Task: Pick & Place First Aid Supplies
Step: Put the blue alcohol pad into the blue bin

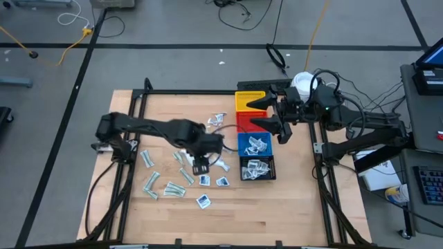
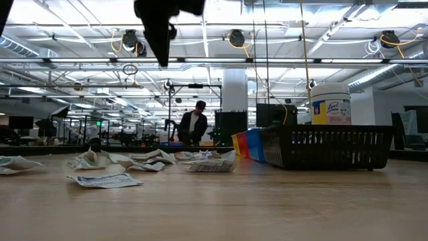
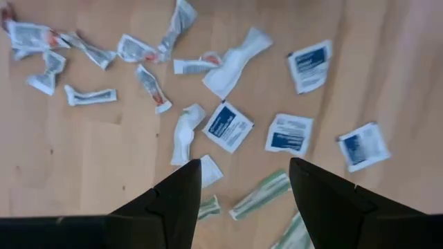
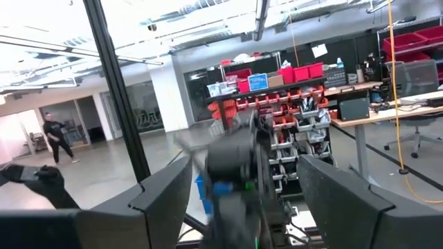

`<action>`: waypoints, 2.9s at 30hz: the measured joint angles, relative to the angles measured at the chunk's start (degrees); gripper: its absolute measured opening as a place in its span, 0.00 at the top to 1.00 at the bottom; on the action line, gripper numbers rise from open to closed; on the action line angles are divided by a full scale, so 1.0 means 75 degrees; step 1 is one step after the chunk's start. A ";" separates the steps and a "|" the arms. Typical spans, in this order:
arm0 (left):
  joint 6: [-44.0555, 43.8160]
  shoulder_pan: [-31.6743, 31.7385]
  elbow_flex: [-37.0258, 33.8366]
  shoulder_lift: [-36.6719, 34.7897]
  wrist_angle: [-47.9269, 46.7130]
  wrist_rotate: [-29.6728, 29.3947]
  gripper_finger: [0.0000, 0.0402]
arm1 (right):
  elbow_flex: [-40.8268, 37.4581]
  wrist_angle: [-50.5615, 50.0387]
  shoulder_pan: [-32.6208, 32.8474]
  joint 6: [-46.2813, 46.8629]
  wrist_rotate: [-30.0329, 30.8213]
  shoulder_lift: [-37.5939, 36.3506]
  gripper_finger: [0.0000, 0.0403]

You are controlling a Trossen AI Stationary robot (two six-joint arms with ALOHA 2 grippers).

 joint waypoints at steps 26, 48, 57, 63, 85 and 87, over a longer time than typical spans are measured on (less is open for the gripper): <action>-0.1108 -0.0257 -0.3361 0.0923 0.3455 -0.0322 0.44 | 0.0000 0.0002 0.0000 -0.0385 0.0050 -0.0387 0.36; -0.0684 -0.0285 -0.3489 0.1006 0.3823 0.0032 0.98 | 0.0000 0.0285 -0.0003 -0.0547 0.0064 -0.0372 0.36; 0.0190 -0.0264 -0.3485 -0.0925 0.4329 -0.0220 0.99 | 0.0000 -0.0349 -0.0003 -0.0534 0.0268 -0.0372 0.36; 0.0736 0.0041 -0.4015 -0.2268 0.6544 -0.0456 1.00 | 0.0000 -0.0517 -0.0006 -0.0538 0.0590 -0.0370 0.36; 0.0658 0.0511 -0.6311 -0.5008 1.1864 -0.0108 1.00 | 0.0012 -0.0865 -0.0003 -0.0136 0.1066 -0.0132 0.36; 0.0935 0.0538 -0.5667 -0.4980 1.1369 -0.0026 1.00 | 0.0036 -0.0951 -0.0003 -0.0142 0.1029 -0.0013 0.36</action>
